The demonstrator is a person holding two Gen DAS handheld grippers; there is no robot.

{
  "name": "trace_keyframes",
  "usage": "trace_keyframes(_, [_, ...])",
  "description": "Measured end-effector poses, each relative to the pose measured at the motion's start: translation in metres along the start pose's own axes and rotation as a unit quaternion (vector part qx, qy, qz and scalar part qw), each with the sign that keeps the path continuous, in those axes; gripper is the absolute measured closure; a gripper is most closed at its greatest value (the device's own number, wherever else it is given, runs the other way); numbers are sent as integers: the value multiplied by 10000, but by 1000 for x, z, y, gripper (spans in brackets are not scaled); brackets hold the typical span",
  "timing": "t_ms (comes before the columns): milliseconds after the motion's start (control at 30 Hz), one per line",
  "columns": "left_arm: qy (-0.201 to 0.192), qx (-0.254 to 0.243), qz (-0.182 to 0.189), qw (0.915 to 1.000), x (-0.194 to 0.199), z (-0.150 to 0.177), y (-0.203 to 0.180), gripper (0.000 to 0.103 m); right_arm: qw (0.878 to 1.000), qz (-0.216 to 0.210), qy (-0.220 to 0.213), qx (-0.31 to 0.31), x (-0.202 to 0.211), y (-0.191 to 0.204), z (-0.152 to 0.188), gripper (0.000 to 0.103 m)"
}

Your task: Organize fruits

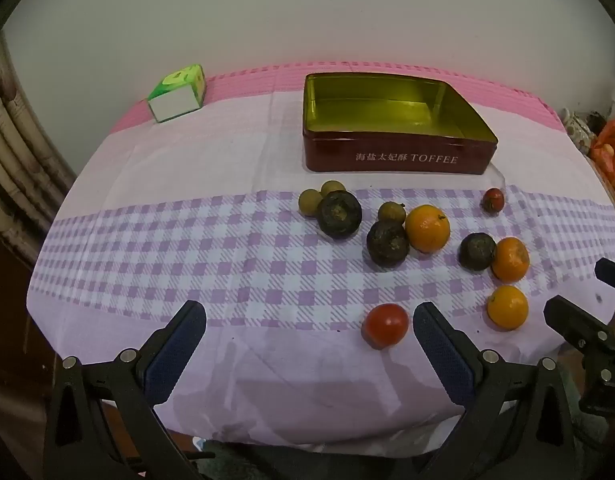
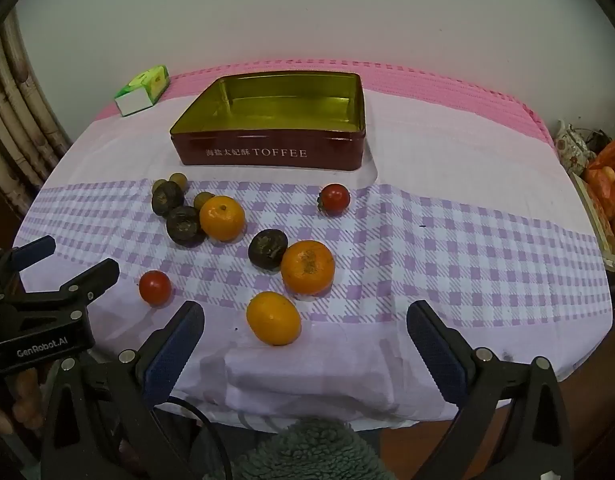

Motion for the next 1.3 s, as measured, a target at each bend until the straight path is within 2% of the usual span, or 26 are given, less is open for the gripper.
trace_keyframes(100, [21,15,63,10000,0,0,-1,0,10000,-22,-5,-1,0,0,0,7])
trace_keyframes(333, [1,8,110,9999,2,-1,0,0,10000,-46,39,-1,0,1,0,9])
trace_keyframes(1300, [55,29,-15,10000,-1,4,0,0,9997,-132,193,-42,-5,4,6,16])
Point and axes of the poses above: each gripper's, at about its wrist camera, not at the fingertips, and x roughly against the way its jaws point, y to its left, z to its underside, the point moved 7 cm from there along -x, roughly the way its jaws point, and after that the axes turned 1 degree about y, right-handed, at the moved point
